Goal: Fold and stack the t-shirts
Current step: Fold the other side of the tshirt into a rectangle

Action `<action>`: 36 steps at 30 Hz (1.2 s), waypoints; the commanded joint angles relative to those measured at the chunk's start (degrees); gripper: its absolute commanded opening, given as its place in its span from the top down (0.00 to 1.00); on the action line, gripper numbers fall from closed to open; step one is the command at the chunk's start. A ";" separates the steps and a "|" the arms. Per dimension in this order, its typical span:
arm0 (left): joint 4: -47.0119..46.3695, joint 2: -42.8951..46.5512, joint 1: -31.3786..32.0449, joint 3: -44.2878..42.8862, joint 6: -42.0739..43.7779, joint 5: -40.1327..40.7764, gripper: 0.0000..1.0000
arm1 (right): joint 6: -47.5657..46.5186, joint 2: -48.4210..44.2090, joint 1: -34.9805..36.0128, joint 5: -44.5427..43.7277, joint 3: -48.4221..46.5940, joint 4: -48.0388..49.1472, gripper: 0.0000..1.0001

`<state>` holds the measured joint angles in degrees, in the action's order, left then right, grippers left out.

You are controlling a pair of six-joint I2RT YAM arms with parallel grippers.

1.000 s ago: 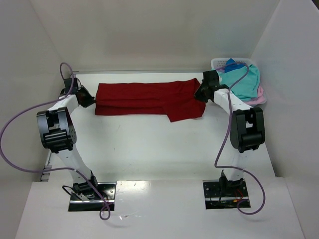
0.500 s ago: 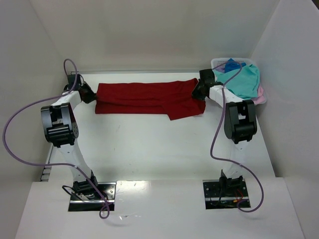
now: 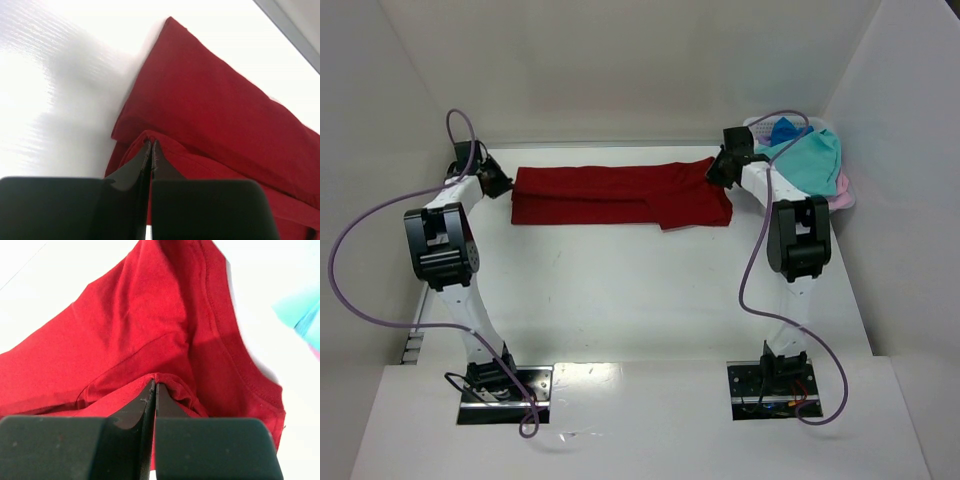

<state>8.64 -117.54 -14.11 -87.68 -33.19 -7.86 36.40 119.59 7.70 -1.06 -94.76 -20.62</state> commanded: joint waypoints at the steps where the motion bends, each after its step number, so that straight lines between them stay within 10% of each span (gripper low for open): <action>1: -1.26 -2.17 -0.22 -3.02 0.85 1.52 1.00 | -0.89 2.13 -1.46 -1.14 -3.50 0.32 1.00; 18: -1.26 -8.32 -0.22 -8.47 1.37 1.53 0.99 | -1.95 9.70 -1.46 -0.61 -8.69 -0.21 1.00; 21: -0.73 -8.32 -0.22 -8.47 1.90 1.53 0.65 | -2.47 9.70 -1.46 -0.61 -8.69 0.31 0.98; 26: -3.18 -6.58 0.30 -8.47 3.30 -3.38 0.21 | -6.43 7.69 -1.46 1.41 -8.16 2.25 0.68; 29: -3.72 -3.94 1.01 -8.47 5.67 -5.40 0.09 | -8.19 4.79 -1.46 1.41 -8.16 2.78 0.42; 36: -3.72 5.46 5.93 -3.30 11.04 -7.96 0.01 | -8.81 -6.71 -1.46 1.41 -1.59 4.00 0.23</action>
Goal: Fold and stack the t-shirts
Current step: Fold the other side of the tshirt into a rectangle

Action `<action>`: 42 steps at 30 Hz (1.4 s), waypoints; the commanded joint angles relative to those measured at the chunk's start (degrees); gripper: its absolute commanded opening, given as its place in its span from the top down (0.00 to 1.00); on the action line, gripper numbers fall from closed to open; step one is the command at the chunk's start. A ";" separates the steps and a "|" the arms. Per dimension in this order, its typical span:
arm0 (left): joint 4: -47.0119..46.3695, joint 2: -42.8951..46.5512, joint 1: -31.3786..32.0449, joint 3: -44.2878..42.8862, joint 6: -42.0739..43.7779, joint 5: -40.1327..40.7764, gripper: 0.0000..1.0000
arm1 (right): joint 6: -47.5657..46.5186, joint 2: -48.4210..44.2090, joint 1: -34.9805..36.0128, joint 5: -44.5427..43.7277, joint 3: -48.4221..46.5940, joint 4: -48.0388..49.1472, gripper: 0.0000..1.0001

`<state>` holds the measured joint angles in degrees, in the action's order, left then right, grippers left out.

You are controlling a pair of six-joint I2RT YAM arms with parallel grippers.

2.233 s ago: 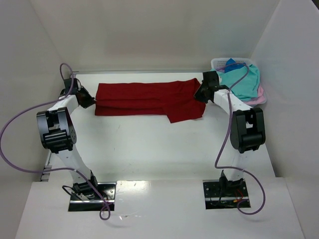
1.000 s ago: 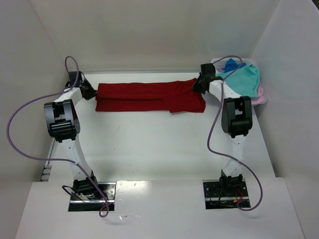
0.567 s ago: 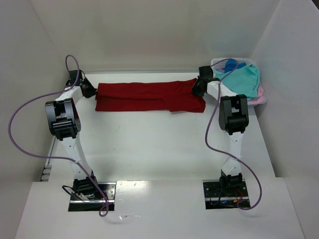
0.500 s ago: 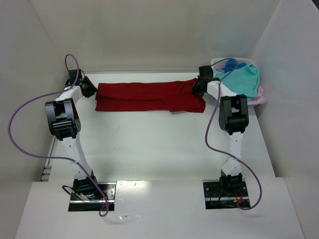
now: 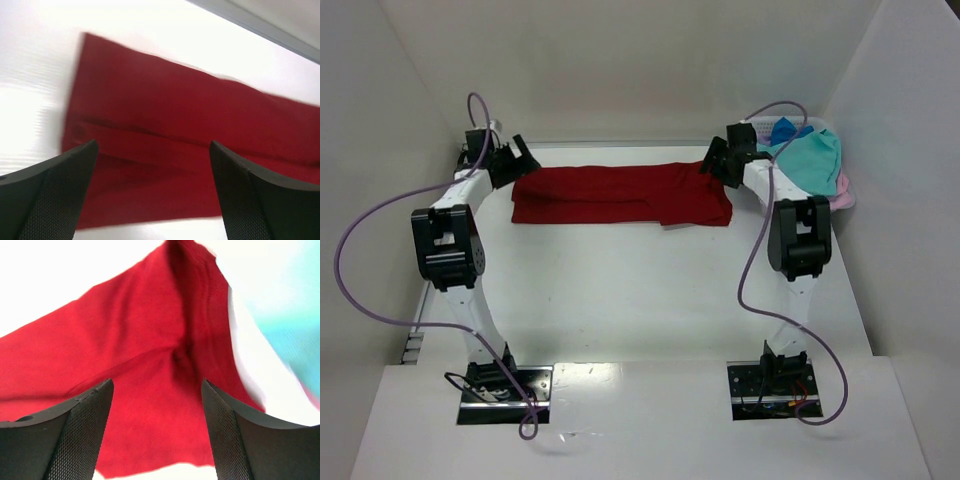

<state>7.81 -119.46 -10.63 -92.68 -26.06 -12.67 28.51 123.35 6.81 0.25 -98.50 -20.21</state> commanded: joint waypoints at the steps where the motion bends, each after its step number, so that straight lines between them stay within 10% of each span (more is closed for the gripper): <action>1: -2.89 8.09 3.85 2.76 4.61 -3.15 0.01 | -0.39 -11.80 -0.57 0.97 3.56 4.38 0.23; 12: -1.14 10.56 12.03 13.06 5.15 3.16 0.01 | 3.92 -21.75 1.00 5.37 25.81 10.28 0.20; 42: 3.35 -4.55 30.40 -2.85 5.76 9.24 0.02 | 7.87 -13.66 8.31 7.57 26.60 13.61 0.20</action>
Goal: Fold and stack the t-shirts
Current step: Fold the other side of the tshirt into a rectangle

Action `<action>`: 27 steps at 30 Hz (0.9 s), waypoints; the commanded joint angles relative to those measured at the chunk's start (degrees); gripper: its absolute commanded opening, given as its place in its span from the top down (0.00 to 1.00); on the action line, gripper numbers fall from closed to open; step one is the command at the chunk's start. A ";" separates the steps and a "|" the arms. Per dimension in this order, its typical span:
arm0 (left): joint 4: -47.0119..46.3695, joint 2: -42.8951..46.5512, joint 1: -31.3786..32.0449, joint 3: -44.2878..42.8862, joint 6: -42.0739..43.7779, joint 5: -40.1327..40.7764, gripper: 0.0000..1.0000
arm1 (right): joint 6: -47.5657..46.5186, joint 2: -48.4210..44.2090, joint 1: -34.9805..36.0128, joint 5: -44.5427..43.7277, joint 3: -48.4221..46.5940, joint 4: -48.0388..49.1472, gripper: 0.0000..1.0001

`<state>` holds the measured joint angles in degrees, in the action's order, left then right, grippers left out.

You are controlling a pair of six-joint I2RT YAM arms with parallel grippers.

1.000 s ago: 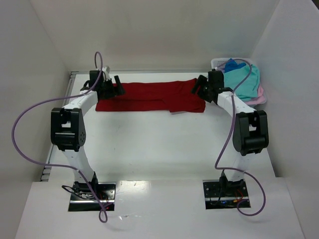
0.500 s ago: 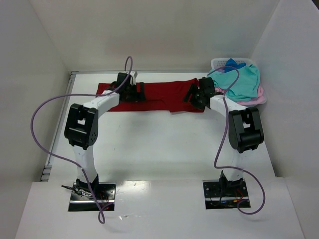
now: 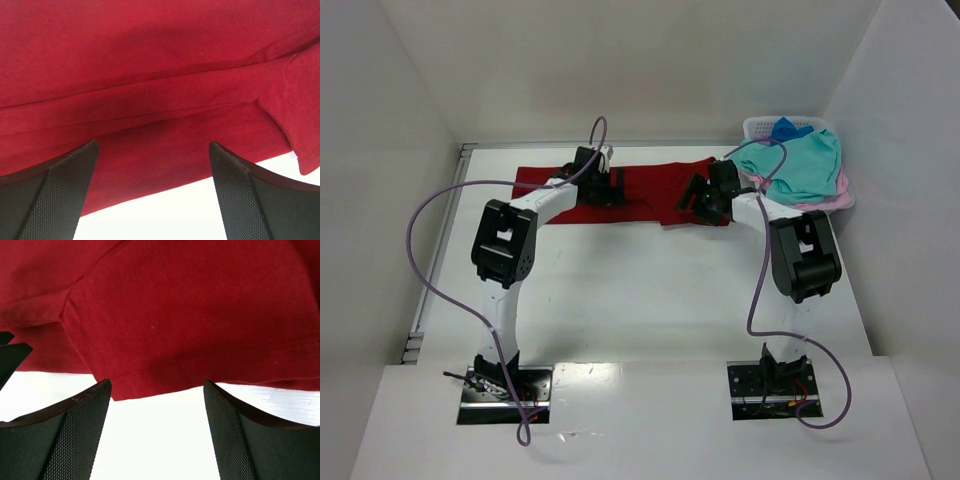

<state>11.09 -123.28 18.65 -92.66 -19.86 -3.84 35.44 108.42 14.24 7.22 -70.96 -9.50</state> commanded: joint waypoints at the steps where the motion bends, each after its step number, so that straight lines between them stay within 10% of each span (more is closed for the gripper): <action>1: 0.59 -0.73 1.12 -2.87 -0.45 0.41 0.02 | 0.95 1.96 1.40 0.60 -1.55 2.91 0.20; 16: 2.70 -2.92 1.65 -1.20 -2.64 2.34 0.02 | 3.06 6.09 2.46 1.65 -3.92 3.96 0.21; 27: 2.71 -3.98 1.65 -0.68 -3.70 2.87 0.02 | 3.58 7.15 3.51 1.65 -5.68 3.96 0.60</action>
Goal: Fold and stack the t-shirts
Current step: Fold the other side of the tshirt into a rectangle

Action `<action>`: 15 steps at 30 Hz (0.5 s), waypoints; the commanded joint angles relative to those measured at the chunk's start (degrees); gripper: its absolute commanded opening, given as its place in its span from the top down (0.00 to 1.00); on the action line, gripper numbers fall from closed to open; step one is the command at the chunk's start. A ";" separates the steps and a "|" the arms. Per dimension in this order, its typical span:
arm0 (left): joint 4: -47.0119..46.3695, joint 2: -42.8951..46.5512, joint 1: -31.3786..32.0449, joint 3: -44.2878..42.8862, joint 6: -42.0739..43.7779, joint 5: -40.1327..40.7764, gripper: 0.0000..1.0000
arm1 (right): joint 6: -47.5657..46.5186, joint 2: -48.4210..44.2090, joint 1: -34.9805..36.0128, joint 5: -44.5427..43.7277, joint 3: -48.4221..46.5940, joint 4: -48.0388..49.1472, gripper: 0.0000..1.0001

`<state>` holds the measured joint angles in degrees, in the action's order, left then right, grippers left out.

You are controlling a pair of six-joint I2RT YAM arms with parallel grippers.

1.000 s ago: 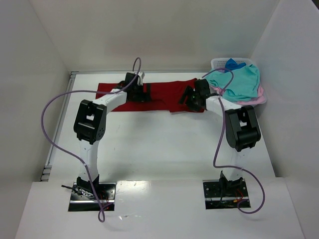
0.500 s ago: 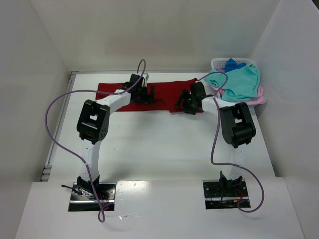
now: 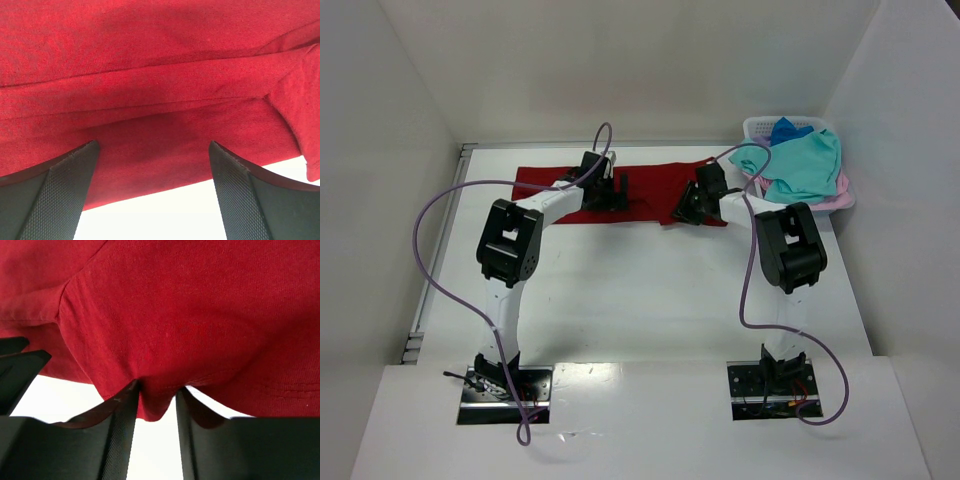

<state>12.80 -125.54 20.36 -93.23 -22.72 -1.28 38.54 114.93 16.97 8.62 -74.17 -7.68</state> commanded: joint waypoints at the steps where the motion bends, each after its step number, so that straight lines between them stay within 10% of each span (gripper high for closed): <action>1: 1.00 -1.73 -0.06 -0.11 -0.83 0.31 0.02 | 0.48 0.64 0.78 0.25 -2.99 1.54 0.62; 11: 1.00 -2.26 -0.06 -0.11 -0.83 -0.74 0.02 | -0.05 -0.06 0.78 -1.59 -6.32 -0.75 0.85; 15: 1.00 -2.26 -0.06 -0.11 -0.83 -0.74 0.02 | -0.58 -1.11 0.78 -1.59 -7.22 -2.78 0.76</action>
<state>12.78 -125.56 20.36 -93.23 -22.74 -1.34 38.72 115.02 17.02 7.92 -78.46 -9.45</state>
